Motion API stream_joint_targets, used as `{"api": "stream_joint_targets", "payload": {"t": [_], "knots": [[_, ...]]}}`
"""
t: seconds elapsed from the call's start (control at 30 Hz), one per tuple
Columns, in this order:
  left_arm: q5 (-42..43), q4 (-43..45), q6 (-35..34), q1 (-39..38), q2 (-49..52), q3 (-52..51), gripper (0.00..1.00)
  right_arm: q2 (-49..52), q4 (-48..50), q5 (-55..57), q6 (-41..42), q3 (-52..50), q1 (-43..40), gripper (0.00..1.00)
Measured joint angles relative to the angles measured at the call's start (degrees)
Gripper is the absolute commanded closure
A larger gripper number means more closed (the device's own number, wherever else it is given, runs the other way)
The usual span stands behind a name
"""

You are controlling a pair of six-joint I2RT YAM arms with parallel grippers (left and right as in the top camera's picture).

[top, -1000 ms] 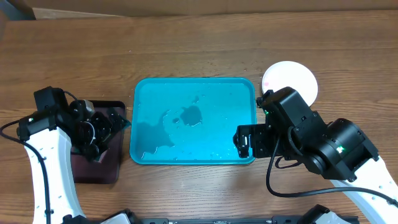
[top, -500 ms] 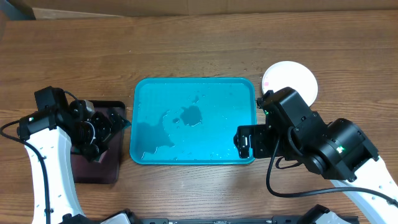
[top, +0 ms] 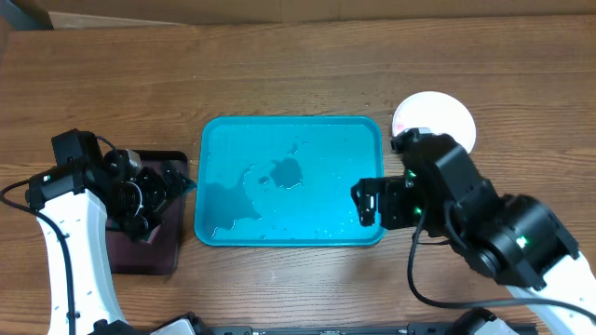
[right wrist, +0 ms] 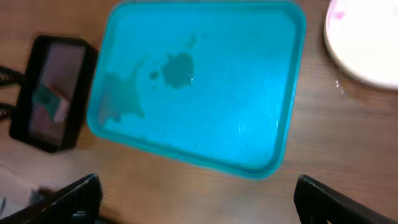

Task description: Clean dirty plates on tray and stack at the side

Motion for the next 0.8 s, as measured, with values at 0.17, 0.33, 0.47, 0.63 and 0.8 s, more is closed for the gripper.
{"api": "stream_joint_targets", "payload": {"t": [0.17,0.33,0.47,0.63,0.8], "knots": [[0.0,0.09,0.02,0.0,0.0,-0.07,0.0,-7.45,12.46,-1.53,-0.68,-13.16,-6.49,0.0],[0.02,0.11,0.04,0.0,0.02,-0.13,0.0,-18.62,28.06,-5.81,-1.27,-30.73,-14.62,0.0],[0.02,0.09,0.04,0.0,0.04,-0.17,0.0,-30.05,35.78,-9.05,-1.33,-42.99,-19.3,0.0],[0.0,0.13,0.04,0.0,0.11,-0.22,0.0,-43.15,42.12,-11.56,-1.38,-52.94,-22.56,0.0],[0.0,0.11,0.04,0.0,0.11,-0.26,0.0,-51.12,47.87,-12.5,-1.95,-58.47,-23.98,0.0]]}}
